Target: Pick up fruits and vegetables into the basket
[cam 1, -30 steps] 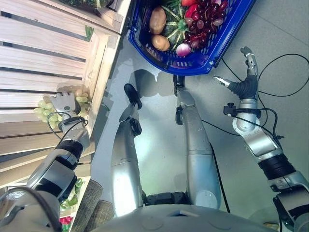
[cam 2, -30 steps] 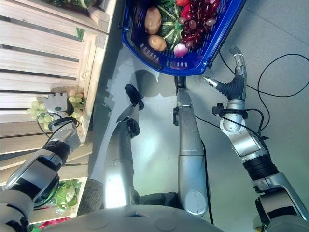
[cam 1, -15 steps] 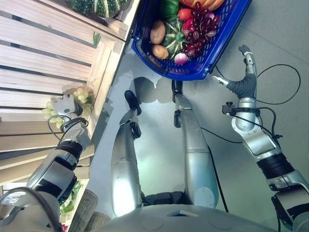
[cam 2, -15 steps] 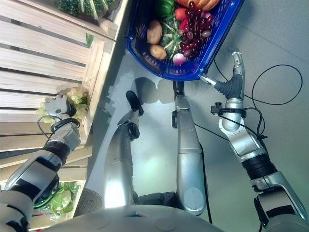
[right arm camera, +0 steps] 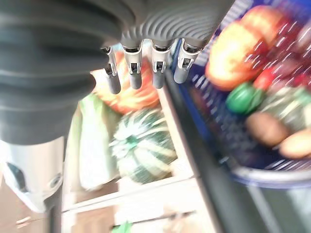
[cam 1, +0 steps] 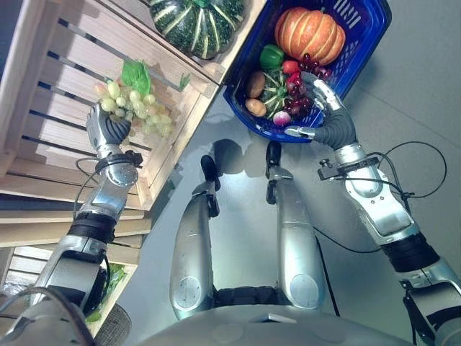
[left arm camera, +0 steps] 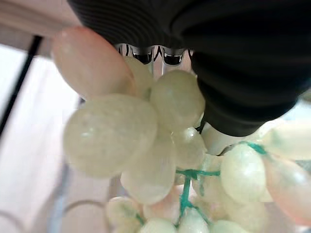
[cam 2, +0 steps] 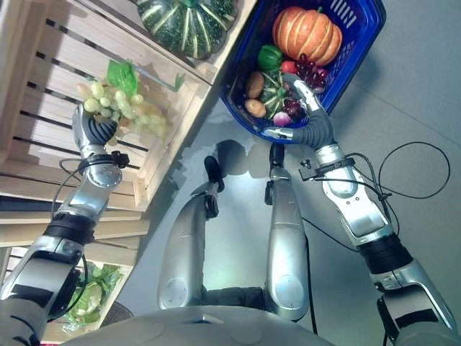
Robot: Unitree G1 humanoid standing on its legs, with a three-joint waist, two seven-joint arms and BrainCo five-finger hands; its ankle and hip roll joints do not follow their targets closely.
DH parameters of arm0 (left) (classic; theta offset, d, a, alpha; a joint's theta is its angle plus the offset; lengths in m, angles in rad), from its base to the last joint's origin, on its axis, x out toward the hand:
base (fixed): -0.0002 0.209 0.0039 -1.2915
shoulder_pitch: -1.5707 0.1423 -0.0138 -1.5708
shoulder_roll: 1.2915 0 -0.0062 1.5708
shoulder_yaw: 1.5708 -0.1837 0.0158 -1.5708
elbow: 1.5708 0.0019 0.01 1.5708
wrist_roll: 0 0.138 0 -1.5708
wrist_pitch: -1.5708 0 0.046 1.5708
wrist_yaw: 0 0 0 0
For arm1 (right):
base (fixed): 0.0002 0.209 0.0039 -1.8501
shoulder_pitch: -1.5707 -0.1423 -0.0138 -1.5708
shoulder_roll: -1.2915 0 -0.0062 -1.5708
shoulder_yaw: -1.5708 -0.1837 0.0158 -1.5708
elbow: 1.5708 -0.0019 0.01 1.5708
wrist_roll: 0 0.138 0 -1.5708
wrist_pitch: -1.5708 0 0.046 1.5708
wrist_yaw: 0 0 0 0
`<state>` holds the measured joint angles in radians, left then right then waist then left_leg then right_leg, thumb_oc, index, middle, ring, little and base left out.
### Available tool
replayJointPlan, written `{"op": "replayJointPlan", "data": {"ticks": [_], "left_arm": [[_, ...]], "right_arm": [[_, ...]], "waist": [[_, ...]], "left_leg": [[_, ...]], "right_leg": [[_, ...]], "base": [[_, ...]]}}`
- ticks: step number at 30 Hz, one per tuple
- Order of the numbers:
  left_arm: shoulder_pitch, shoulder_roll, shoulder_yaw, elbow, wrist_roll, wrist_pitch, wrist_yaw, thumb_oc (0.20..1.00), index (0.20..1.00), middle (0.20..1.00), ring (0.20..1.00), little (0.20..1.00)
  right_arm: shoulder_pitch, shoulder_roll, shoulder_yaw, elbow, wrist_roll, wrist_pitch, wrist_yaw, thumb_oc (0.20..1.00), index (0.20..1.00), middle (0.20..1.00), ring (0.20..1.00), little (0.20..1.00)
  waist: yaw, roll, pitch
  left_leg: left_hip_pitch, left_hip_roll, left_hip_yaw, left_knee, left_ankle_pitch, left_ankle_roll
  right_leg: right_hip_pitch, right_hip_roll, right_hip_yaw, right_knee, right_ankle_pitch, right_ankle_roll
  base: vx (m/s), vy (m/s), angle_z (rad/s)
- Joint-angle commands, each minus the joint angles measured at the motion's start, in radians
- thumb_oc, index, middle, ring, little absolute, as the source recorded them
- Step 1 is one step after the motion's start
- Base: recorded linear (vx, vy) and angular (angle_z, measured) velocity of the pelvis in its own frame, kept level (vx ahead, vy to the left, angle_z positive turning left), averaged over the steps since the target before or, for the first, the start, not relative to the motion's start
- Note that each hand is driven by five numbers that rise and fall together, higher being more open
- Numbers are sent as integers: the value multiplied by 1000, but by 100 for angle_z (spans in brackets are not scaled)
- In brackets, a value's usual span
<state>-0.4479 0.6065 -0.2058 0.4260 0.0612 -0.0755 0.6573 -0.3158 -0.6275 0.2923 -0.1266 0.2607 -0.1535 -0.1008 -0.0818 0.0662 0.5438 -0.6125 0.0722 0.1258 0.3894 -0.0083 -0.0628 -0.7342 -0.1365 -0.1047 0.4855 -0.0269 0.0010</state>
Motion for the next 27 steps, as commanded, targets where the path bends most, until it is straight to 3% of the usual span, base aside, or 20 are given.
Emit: {"op": "replayJointPlan", "data": {"ticks": [1, 3, 8, 13, 27], "left_arm": [[17, 69, 84, -89, -74, -47, -24, 200, 200, 200, 200, 200], [7, 73, 87, -113, -85, -55, -35, 200, 200, 200, 200, 200], [-42, 84, 84, -193, -114, -32, -102, 200, 200, 200, 200, 200], [-80, 94, 66, -238, -116, -29, -153, 200, 200, 200, 200, 200], [-223, 81, -79, -349, -81, 37, -367, 200, 200, 200, 200, 200]], "right_arm": [[-39, 42, 8, -130, 67, 23, 104, 1000, 1000, 1000, 1000, 1000], [-67, 54, 21, -139, 78, 34, 129, 1000, 1000, 1000, 1000, 1000], [-192, 97, 63, -162, 110, 141, 153, 1000, 1000, 1000, 1000, 1000], [-266, 118, 80, -168, 156, 179, 142, 1000, 1000, 1000, 1000, 1000], [-444, 206, 165, -120, 289, 330, -9, 1000, 1000, 1000, 1000, 1000]], "waist": [[21, -11, -24], [26, -15, -24], [48, -28, -24], [61, -40, -24], [93, -72, -174]], "left_leg": [[46, -47, 18, -45, 28, 17], [66, -46, 16, -46, 26, 19], [154, -42, 11, -44, 14, 24], [220, -41, 2, -49, 7, 27], [435, -38, -20, -157, -11, 22]], "right_leg": [[104, 26, -76, 35, -90, 31], [126, 24, -77, 32, -91, 30], [228, 19, -85, 25, -103, 25], [305, 15, -92, 6, -104, 25], [564, 1, -115, -169, -78, 43]], "base": [[24, -14, 5], [22, -16, 5], [49, -33, 5], [52, -40, 6], [115, -16, 7]]}}
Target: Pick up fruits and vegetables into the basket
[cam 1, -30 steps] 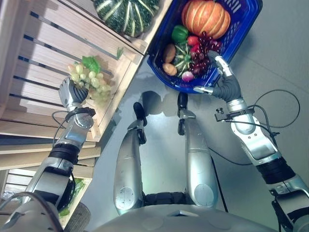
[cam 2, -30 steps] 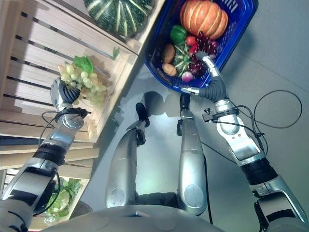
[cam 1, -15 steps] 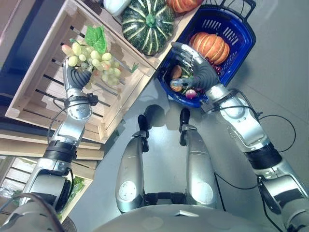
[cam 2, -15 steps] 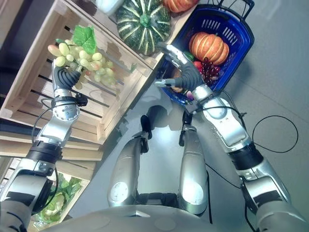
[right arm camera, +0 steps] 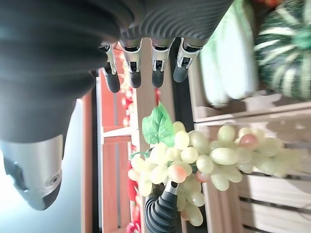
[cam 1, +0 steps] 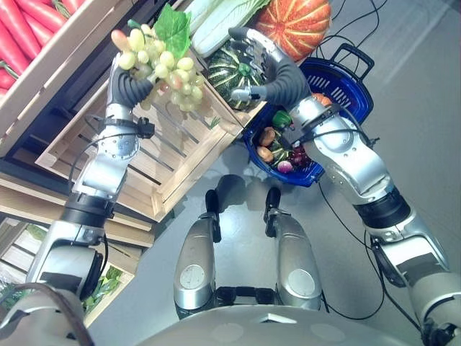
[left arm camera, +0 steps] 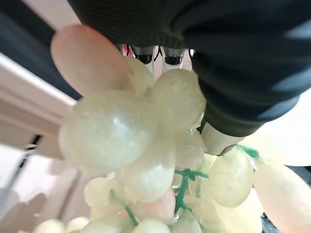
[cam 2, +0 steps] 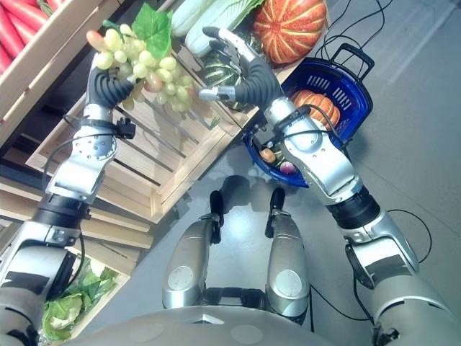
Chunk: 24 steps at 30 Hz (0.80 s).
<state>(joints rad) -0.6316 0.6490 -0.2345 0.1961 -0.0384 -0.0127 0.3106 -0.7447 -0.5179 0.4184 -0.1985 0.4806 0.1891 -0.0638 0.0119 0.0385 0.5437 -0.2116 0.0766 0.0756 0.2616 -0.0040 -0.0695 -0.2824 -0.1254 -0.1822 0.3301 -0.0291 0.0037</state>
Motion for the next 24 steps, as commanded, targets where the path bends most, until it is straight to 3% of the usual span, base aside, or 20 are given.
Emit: {"op": "replayJointPlan", "data": {"ticks": [1, 13, 24], "left_arm": [[-44, 34, -56, -130, 16, -17, -29, 200, 200, 200, 200, 200], [-86, -23, -94, -223, -17, 45, -45, 200, 200, 200, 200, 200], [-75, -38, -60, -294, -68, 110, -15, 200, 200, 200, 200, 200]], "right_arm": [[-17, 102, 43, -47, 83, -4, -56, 1000, 1000, 1000, 1000, 1000], [-16, 189, 88, -35, 148, 41, -158, 1000, 1000, 1000, 1000, 1000], [25, 202, 96, -71, 140, 76, -183, 1000, 1000, 1000, 1000, 1000]], "waist": [[0, -46, -183], [-7, -46, -292], [-19, -41, -356]], "left_leg": [[49, -42, 30, -38, -18, 28], [179, -49, 25, -95, -45, 28], [255, -50, 32, -149, -47, 27]], "right_leg": [[129, -10, -37, -26, -75, 42], [264, -3, -28, -113, -71, 56], [327, 1, -14, -168, -60, 71]], "base": [[167, 4, 1], [119, 14, 0], [47, 17, -4]]}}
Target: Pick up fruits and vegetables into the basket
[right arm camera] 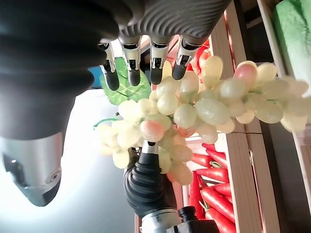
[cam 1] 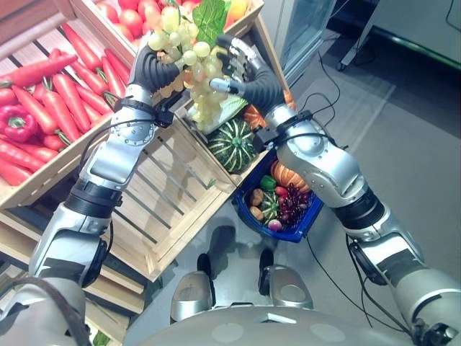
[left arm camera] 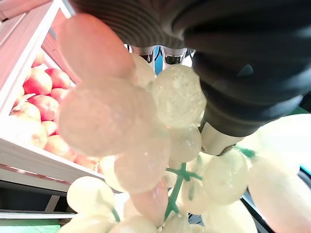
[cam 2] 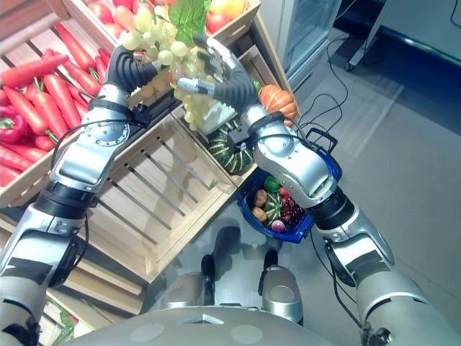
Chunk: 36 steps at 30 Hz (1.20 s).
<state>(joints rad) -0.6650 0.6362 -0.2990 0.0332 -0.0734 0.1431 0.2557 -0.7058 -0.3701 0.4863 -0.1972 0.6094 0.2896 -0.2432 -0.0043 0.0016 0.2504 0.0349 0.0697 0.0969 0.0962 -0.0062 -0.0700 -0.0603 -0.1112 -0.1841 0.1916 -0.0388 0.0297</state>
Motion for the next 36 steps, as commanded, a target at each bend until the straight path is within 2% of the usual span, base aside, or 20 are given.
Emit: {"op": "replayJointPlan", "data": {"ticks": [1, 7, 11, 15, 22, 25, 27, 31, 36], "left_arm": [[-38, -24, 10, -134, -30, -45, 44, 200, 200, 200, 200, 200], [-5, -17, 53, -155, -33, -15, 74, 200, 200, 200, 200, 200], [32, -3, 88, -164, -40, -12, 97, 200, 200, 200, 200, 200], [88, 9, 138, -179, -53, -16, 127, 200, 200, 200, 200, 200], [143, 7, 184, -201, -53, -35, 140, 200, 200, 200, 200, 200], [147, 5, 188, -200, -52, -40, 142, 200, 200, 200, 200, 200], [144, 4, 191, -202, -51, -39, 136, 200, 200, 200, 200, 200], [133, -6, 180, -201, -42, -24, 109, 200, 200, 200, 200, 200], [103, -32, 137, -163, -16, -4, 78, 200, 200, 200, 200, 200]], "right_arm": [[-7, 52, 23, -75, -14, -28, -12, 1000, 1000, 1000, 1000, 1000], [40, 31, -22, -97, -144, -64, -75, 1000, 1000, 1000, 1000, 1000], [83, 9, -57, -122, -174, -68, -113, 1000, 1000, 1000, 1000, 1000], [148, -21, -102, -146, -236, -103, -163, 1000, 1000, 1000, 1000, 1000], [207, -37, -133, -149, -213, -113, -187, 1000, 1000, 1000, 1000, 1000], [212, -33, -123, -144, -154, -85, -152, 1000, 1000, 1000, 1000, 1000], [207, -25, -105, -140, -68, -59, -95, 1000, 1000, 1000, 1000, 1000], [185, 11, -51, -147, 123, -86, 57, 1000, 1000, 1000, 1000, 1000], [146, 75, 18, -127, 143, -62, 118, 1000, 1000, 1000, 1000, 1000]], "waist": [[-4, -3, -66], [-15, 7, -80], [-23, 15, -81], [-34, 25, -81], [-42, 35, -79], [-42, 36, -79], [-39, 36, -79], [-27, 31, -83], [-11, 24, -94]], "left_leg": [[13, -42, 12, 11, -44, 28], [39, -41, 23, -11, -44, 29], [49, -41, 29, -16, -46, 30], [59, -42, 36, -23, -48, 32], [65, -45, 40, -30, -46, 32], [67, -45, 42, -31, -47, 32], [66, -46, 41, -31, -46, 32], [66, -47, 33, -32, -43, 32], [66, -44, 25, -31, -39, 30]], "right_leg": [[108, -13, -11, -34, -48, 47], [122, -11, -2, -49, -45, 52], [125, -12, 3, -50, -45, 54], [126, -13, 10, -52, -46, 56], [125, -15, 15, -51, -47, 58], [125, -17, 12, -49, -48, 58], [126, -18, 10, -48, -49, 57], [132, -17, 2, -52, -51, 53], [141, -18, -10, -54, -52, 52]], "base": [[7, 9, -7], [9, 14, -4], [-10, 26, -5], [-18, 34, -1], [-18, 27, -11], [-7, 6, -1], [0, 0, 0], [0, 0, 0], [19, -28, 9]]}}
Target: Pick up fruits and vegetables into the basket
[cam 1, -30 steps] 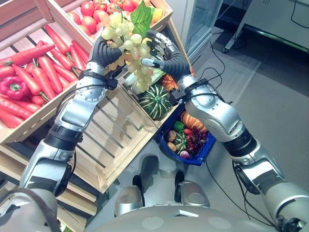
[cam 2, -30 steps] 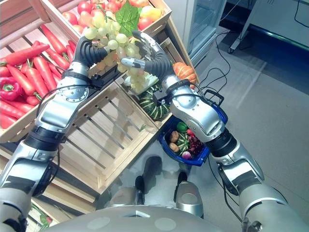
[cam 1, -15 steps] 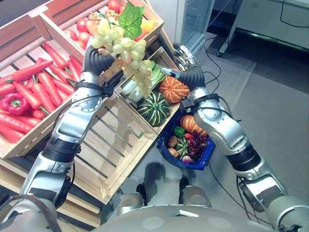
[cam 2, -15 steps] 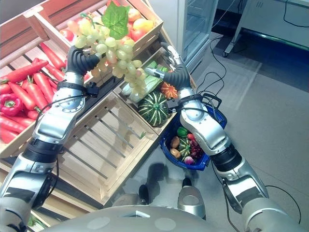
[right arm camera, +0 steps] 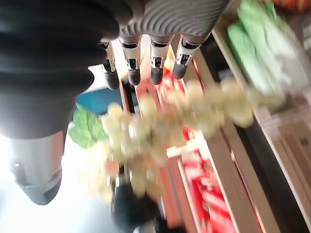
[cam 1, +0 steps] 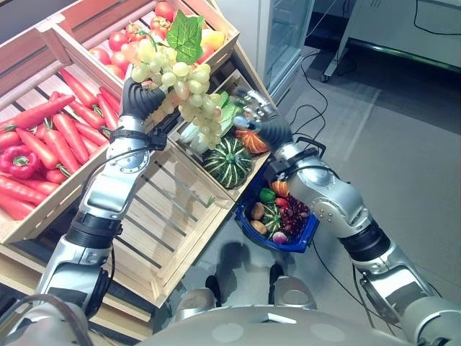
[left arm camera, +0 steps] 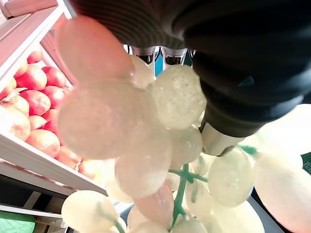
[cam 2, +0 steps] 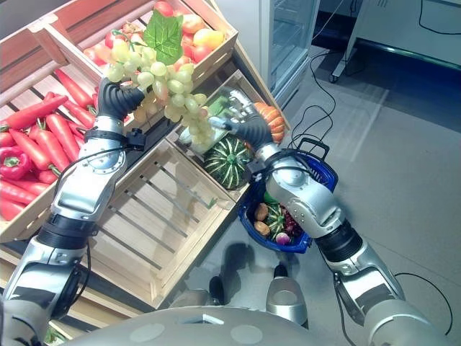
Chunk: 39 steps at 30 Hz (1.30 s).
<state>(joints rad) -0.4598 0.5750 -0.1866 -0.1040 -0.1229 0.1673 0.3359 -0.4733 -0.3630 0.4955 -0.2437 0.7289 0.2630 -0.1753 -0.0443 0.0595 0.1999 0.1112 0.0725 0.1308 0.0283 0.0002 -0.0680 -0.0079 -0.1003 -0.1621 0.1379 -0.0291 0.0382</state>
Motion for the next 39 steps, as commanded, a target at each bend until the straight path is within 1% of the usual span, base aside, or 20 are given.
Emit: {"op": "replayJointPlan", "data": {"ticks": [1, 7, 11, 14, 19, 21, 23, 25, 26, 27, 28, 29, 30, 31, 32, 34, 39], "left_arm": [[-109, 25, 16, -19, 36, -26, -7, 200, 200, 200, 200, 200], [-146, 12, -28, 0, 50, 11, -32, 200, 200, 200, 200, 200], [-169, 3, -55, -4, 46, 30, -40, 200, 200, 200, 200, 200], [-188, -9, -74, -2, 42, 37, -47, 200, 200, 200, 200, 200], [-227, -33, -118, -5, 61, 71, -51, 200, 200, 200, 200, 200], [-244, -37, -134, -7, 78, 85, -41, 200, 200, 200, 200, 200], [-253, -37, -137, -9, 65, 92, -37, 200, 200, 200, 200, 200], [-253, -35, -134, -13, 59, 98, -30, 200, 200, 200, 200, 200], [-250, -34, -130, -15, 52, 102, -21, 200, 200, 200, 200, 200], [-249, -33, -129, -15, 49, 101, -18, 200, 200, 200, 200, 200], [-239, -29, -118, -18, 24, 106, 2, 200, 200, 200, 200, 200], [-226, -22, -104, -24, -4, 98, 25, 200, 200, 200, 200, 200], [-222, -20, -100, -26, -8, 94, 30, 200, 200, 200, 200, 200], [-213, -17, -89, -29, -15, 80, 39, 200, 200, 200, 200, 200], [-187, -11, -67, -43, -22, 57, 49, 200, 200, 200, 200, 200], [-154, 0, -33, -70, -30, 37, 65, 200, 200, 200, 200, 200], [-108, 4, 15, -111, -24, 28, 65, 200, 200, 200, 200, 200]], "right_arm": [[-93, 78, 19, -71, 18, -30, 50, 1000, 1000, 1000, 1000, 1000], [-116, 117, 59, -43, 59, -23, 71, 1000, 1000, 1000, 1000, 1000], [-128, 135, 70, -43, 47, -33, 57, 1000, 1000, 1000, 1000, 1000], [-143, 151, 79, -38, 40, -39, 27, 1000, 1000, 1000, 1000, 1000], [-175, 177, 86, -5, 26, -30, -89, 1000, 1000, 1000, 1000, 1000], [-190, 178, 76, 13, -31, -47, -141, 1000, 1000, 1000, 1000, 1000], [-200, 171, 62, 19, -113, -76, -140, 1000, 1000, 1000, 1000, 1000], [-203, 161, 51, 4, -157, -90, -145, 1000, 1000, 1000, 1000, 1000], [-204, 153, 42, -14, -205, -97, -158, 1000, 1000, 1000, 1000, 1000], [-203, 150, 40, -17, -209, -96, -161, 1000, 1000, 1000, 1000, 1000], [-201, 131, 19, -50, -273, -117, -189, 1000, 1000, 1000, 1000, 1000], [-192, 115, -6, -78, -334, -119, -217, 1000, 1000, 1000, 1000, 1000], [-188, 111, -13, -84, -341, -118, -224, 1000, 1000, 1000, 1000, 1000], [-181, 102, -28, -92, -351, -120, -238, 1000, 1000, 1000, 1000, 1000], [-157, 84, -53, -112, -352, -108, -248, 1000, 1000, 1000, 1000, 1000], [-125, 55, -81, -116, -313, -94, -267, 1000, 1000, 1000, 1000, 1000], [-76, 25, -116, -122, -298, -117, -278, 1000, 1000, 1000, 1000, 1000]], "waist": [[32, -36, -45], [42, -42, -52], [46, -44, -52], [48, -45, -51], [48, -48, -53], [45, -49, -52], [43, -49, -50], [42, -48, -49], [41, -47, -47], [40, -47, -47], [36, -43, -45], [32, -40, -43], [32, -40, -43], [30, -38, -42], [26, -36, -40], [22, -34, -38], [20, -33, -37]], "left_leg": [[-10, -46, -10, 36, -45, 28], [-8, -44, -18, 33, -43, 27], [-6, -41, -22, 33, -43, 27], [-7, -41, -23, 35, -45, 28], [-5, -42, -25, 35, -48, 29], [-3, -42, -23, 34, -48, 31], [-4, -43, -23, 35, -50, 31], [-5, -43, -23, 34, -50, 30], [-5, -43, -23, 34, -51, 30], [-5, -43, -22, 35, -52, 31], [-3, -44, -21, 35, -53, 32], [-2, -44, -19, 35, -55, 32], [-2, -44, -18, 35, -55, 33], [-1, -44, -18, 35, -56, 34], [-1, -44, -15, 35, -57, 34], [1, -45, -14, 33, -58, 35], [1, -46, -16, 30, -57, 35]], "right_leg": [[90, -29, -33, -2, -61, 43], [101, -27, -40, -13, -59, 46], [103, -26, -42, -13, -58, 48], [104, -26, -44, -13, -57, 49], [108, -26, -42, -17, -56, 50], [108, -26, -41, -18, -54, 52], [107, -26, -38, -19, -54, 52], [106, -26, -36, -21, -53, 53], [105, -26, -34, -20, -53, 54], [105, -27, -34, -20, -53, 54], [103, -28, -31, -18, -53, 57], [100, -28, -28, -15, -53, 58], [100, -29, -27, -15, -54, 59], [98, -29, -27, -13, -54, 60], [96, -29, -24, -11, -54, 61], [94, -29, -22, -11, -53, 61], [93, -30, -25, -10, -54, 59]], "base": [[19, -30, 6], [15, -22, 7], [3, -5, 2], [0, 0, 0], [0, 0, 0], [0, 0, 0], [0, 0, 0], [0, 0, 0], [0, 0, 0], [0, 0, 0], [-9, 33, -3], [-10, 35, -3], [0, 0, 0], [0, 0, 0], [-19, 32, -1], [-13, 16, -1], [0, 0, 0]]}}
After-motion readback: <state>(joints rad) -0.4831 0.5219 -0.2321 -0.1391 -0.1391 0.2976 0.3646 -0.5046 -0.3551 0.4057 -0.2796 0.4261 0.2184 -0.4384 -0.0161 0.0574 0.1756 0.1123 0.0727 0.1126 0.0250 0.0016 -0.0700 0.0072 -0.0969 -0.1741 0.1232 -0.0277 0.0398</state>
